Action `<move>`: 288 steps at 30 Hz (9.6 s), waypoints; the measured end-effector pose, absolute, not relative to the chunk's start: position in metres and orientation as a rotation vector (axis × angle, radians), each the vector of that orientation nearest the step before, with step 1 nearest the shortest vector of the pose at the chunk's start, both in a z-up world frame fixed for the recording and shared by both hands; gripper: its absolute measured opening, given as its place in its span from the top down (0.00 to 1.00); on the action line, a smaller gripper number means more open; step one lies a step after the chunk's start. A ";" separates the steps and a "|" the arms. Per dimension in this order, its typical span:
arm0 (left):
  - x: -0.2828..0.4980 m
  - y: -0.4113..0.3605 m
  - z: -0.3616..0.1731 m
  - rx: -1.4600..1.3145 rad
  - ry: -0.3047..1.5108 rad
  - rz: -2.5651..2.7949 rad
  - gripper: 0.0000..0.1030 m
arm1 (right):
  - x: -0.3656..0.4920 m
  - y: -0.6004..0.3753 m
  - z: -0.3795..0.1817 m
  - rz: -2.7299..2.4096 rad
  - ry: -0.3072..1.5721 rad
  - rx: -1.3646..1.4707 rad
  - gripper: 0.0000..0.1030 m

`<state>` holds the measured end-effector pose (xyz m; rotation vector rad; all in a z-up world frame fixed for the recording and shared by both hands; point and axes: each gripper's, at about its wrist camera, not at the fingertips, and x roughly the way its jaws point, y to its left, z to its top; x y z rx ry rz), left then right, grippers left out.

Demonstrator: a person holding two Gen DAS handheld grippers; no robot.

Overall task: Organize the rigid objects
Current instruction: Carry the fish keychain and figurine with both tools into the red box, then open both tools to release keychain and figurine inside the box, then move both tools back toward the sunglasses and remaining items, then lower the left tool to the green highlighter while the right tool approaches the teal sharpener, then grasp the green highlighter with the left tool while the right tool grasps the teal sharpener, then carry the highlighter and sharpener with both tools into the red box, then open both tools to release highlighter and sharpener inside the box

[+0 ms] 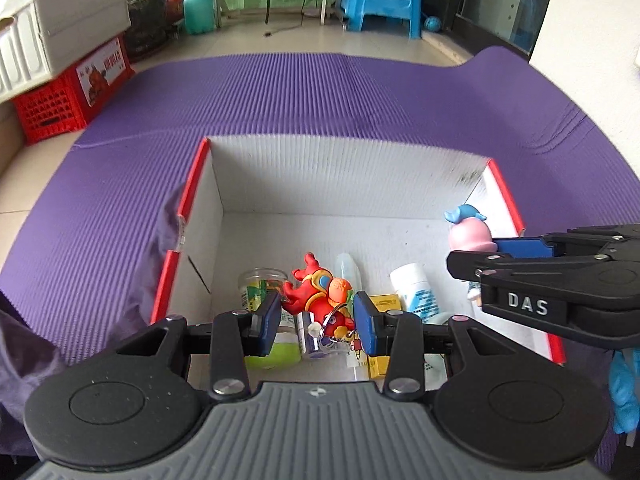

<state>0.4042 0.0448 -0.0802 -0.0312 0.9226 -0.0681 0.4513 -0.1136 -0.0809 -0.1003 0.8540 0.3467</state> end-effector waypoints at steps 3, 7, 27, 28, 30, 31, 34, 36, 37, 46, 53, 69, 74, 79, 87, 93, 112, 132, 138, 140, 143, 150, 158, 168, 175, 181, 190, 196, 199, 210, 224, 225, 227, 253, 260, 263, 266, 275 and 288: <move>0.415 0.042 -0.093 -0.023 0.946 -0.075 0.62 | 0.465 -0.110 -0.095 0.336 0.880 -0.105 0.67; 0.425 0.040 -0.108 -0.014 0.971 -0.075 0.62 | 0.480 -0.106 -0.113 0.314 0.915 -0.125 0.67; 0.431 0.042 -0.124 -0.026 0.995 -0.067 0.62 | 0.482 -0.096 -0.121 0.296 0.908 -0.200 0.55; 0.429 0.042 -0.123 -0.033 0.998 -0.065 0.62 | 0.479 -0.097 -0.118 0.296 0.905 -0.195 0.53; 0.425 0.043 -0.120 -0.039 0.995 -0.063 0.62 | 0.476 -0.101 -0.115 0.299 0.903 -0.178 0.50; 0.421 0.043 -0.117 -0.039 0.991 -0.061 0.62 | 0.473 -0.103 -0.113 0.300 0.900 -0.169 0.49; 0.413 0.044 -0.106 -0.034 0.971 -0.052 0.61 | 0.461 -0.108 -0.105 0.317 0.889 -0.149 0.46; 0.406 0.045 -0.097 -0.038 0.960 -0.053 0.60 | 0.454 -0.112 -0.098 0.329 0.883 -0.130 0.44; 0.403 0.045 -0.092 -0.042 0.953 -0.052 0.58 | 0.451 -0.114 -0.095 0.335 0.880 -0.120 0.43; 0.367 0.047 -0.054 -0.051 0.899 -0.053 0.50 | 0.411 -0.129 -0.055 0.392 0.822 -0.048 0.42; 0.337 0.048 -0.026 -0.058 0.867 -0.054 0.50 | 0.374 -0.137 -0.030 0.426 0.781 -0.033 0.37; 0.268 0.049 0.017 -0.073 0.819 -0.062 0.39 | 0.294 -0.146 0.012 0.488 0.703 -0.010 0.18; 0.246 0.050 0.024 -0.069 0.806 -0.062 0.35 | 0.272 -0.147 0.018 0.502 0.686 -0.010 0.09; 0.225 0.054 0.027 -0.091 0.799 -0.079 0.28 | 0.254 -0.150 0.019 0.504 0.681 0.004 0.06; 0.196 0.061 0.020 -0.116 0.808 -0.085 0.19 | 0.219 -0.153 0.009 0.521 0.677 -0.007 0.00; 0.181 0.065 0.010 -0.152 0.806 -0.063 0.04 | 0.204 -0.161 -0.002 0.520 0.678 0.012 0.00; 0.182 0.065 -0.081 -0.214 0.991 -0.002 0.01 | 0.193 -0.160 -0.085 0.515 0.819 -0.040 0.01; 0.206 0.036 -0.164 -0.212 1.126 0.066 0.01 | 0.221 -0.154 -0.153 0.513 0.973 -0.124 0.18; 0.214 0.036 -0.176 -0.213 1.140 0.097 0.01 | 0.231 -0.148 -0.163 0.527 0.992 -0.128 0.23; 0.216 0.037 -0.180 -0.216 1.143 0.099 0.01 | 0.234 -0.146 -0.167 0.530 0.995 -0.136 0.24; 0.216 0.037 -0.181 -0.231 1.128 0.086 0.01 | 0.238 -0.142 -0.172 0.529 1.010 -0.146 0.27; 0.222 0.032 -0.183 -0.212 1.114 0.092 0.01 | 0.245 -0.137 -0.179 0.527 1.008 -0.154 0.34; 0.223 0.026 -0.186 -0.126 1.090 0.103 0.01 | 0.254 -0.130 -0.182 0.526 0.988 -0.173 0.47; 0.213 0.025 -0.180 -0.067 1.038 0.138 0.38 | 0.248 -0.118 -0.187 0.518 0.929 -0.248 0.54; 0.210 0.024 -0.177 -0.038 1.009 0.112 0.69 | 0.253 -0.123 -0.186 0.491 0.928 -0.219 0.67; 0.208 0.026 -0.176 -0.044 1.007 0.093 0.84 | 0.249 -0.125 -0.186 0.476 0.928 -0.202 0.68; 0.201 0.039 -0.164 -0.095 1.015 0.099 0.85 | 0.244 -0.136 -0.176 0.440 0.939 -0.154 0.68; 0.192 0.046 -0.147 -0.122 0.997 0.098 0.85 | 0.234 -0.144 -0.158 0.432 0.917 -0.130 0.68; 0.188 0.049 -0.136 -0.153 0.991 0.082 0.85 | 0.230 -0.149 -0.146 0.432 0.899 -0.119 0.68; 0.172 0.057 -0.089 -0.209 0.913 0.036 0.85 | 0.214 -0.161 -0.095 0.445 0.812 -0.077 0.67; 0.192 0.066 -0.017 -0.210 0.769 0.004 0.85 | 0.219 -0.153 -0.031 0.467 0.686 -0.109 0.67; 0.195 0.066 -0.013 -0.203 0.759 0.002 0.85 | 0.222 -0.152 -0.028 0.464 0.675 -0.113 0.67; 0.204 0.065 -0.006 -0.181 0.740 0.002 0.85 | 0.230 -0.151 -0.020 0.460 0.656 -0.119 0.67; 0.374 0.071 -0.042 -0.041 0.843 0.009 0.85 | 0.385 -0.117 -0.064 0.338 0.740 -0.199 0.67; 0.418 0.071 -0.074 -0.042 0.911 0.007 0.85 | 0.423 -0.102 -0.094 0.336 0.812 -0.203 0.67; 0.430 0.070 -0.089 -0.056 0.934 -0.006 0.85 | 0.435 -0.094 -0.110 0.339 0.855 -0.219 0.67; 0.439 0.068 -0.095 -0.047 0.932 -0.012 0.85 | 0.443 -0.088 -0.122 0.348 0.879 -0.225 0.67; 0.460 0.068 -0.116 -0.073 0.983 0.012 0.85 | 0.455 -0.081 -0.140 0.352 0.911 -0.226 0.67; 0.448 0.075 -0.113 -0.144 1.023 0.001 0.84 | 0.443 -0.089 -0.130 0.371 0.891 -0.202 0.55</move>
